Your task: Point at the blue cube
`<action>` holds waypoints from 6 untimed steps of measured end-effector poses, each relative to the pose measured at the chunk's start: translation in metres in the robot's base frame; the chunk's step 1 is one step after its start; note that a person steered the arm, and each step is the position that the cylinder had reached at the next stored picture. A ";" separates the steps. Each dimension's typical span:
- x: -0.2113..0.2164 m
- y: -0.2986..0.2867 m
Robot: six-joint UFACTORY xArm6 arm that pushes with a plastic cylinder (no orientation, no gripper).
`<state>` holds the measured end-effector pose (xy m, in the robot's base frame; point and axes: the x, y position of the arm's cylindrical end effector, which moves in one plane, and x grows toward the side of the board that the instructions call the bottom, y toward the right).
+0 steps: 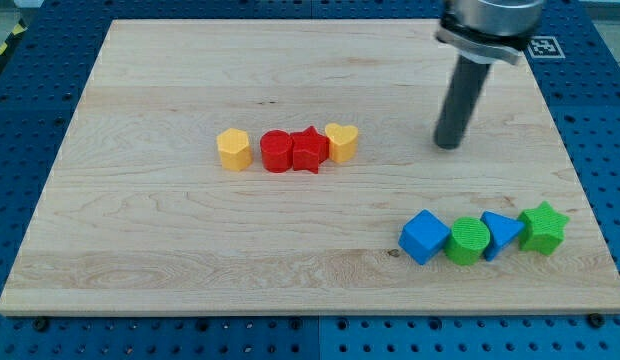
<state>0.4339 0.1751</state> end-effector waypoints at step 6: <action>0.140 -0.166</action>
